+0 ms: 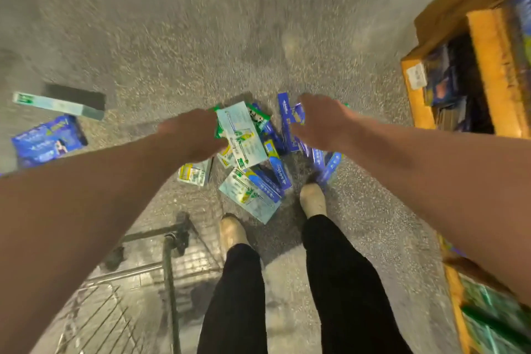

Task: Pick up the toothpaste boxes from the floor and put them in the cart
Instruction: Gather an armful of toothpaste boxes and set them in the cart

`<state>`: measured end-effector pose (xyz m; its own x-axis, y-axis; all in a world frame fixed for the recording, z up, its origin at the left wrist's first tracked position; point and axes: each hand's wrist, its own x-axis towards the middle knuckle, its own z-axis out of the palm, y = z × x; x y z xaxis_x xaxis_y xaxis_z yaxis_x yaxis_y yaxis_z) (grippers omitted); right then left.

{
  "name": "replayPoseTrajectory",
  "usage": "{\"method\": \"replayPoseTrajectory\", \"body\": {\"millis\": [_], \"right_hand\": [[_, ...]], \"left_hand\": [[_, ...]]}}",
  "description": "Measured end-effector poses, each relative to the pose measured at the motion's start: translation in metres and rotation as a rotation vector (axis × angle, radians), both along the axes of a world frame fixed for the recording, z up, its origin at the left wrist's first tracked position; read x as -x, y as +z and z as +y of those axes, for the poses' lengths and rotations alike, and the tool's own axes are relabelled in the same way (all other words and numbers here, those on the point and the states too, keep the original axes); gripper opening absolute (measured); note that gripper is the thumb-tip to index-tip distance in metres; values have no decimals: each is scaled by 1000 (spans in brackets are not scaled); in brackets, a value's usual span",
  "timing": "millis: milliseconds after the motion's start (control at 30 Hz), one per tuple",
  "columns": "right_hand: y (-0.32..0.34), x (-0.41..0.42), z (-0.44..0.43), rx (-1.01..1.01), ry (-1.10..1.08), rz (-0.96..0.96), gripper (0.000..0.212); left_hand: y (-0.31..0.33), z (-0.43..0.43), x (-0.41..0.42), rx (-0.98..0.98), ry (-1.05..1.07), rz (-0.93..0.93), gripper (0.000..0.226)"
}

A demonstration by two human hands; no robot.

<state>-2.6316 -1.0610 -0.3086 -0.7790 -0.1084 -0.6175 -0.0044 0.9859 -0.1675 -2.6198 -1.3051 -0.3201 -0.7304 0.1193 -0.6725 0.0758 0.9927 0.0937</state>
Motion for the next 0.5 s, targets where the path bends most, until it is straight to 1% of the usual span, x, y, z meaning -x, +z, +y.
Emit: {"method": "replayPoseTrajectory", "body": {"millis": [167, 267, 333, 400, 467, 500], "right_hand": [[-124, 58, 2, 7, -11, 13, 48], [-200, 78, 9, -4, -65, -7, 49], [-247, 84, 16, -24, -134, -34, 46], [-290, 88, 25, -50, -248, -67, 39], [-333, 87, 34, -58, -340, -96, 29], [-352, 86, 37, -51, -371, -110, 30]], "left_hand": [[-127, 11, 39, 37, 86, 6, 53], [-205, 23, 43, 4, 161, -37, 57], [-254, 30, 43, 10, 223, -76, 62], [-300, 37, 41, 15, 293, -100, 69], [-340, 46, 39, 22, 374, -111, 79], [-355, 51, 38, 25, 432, -115, 87]]}}
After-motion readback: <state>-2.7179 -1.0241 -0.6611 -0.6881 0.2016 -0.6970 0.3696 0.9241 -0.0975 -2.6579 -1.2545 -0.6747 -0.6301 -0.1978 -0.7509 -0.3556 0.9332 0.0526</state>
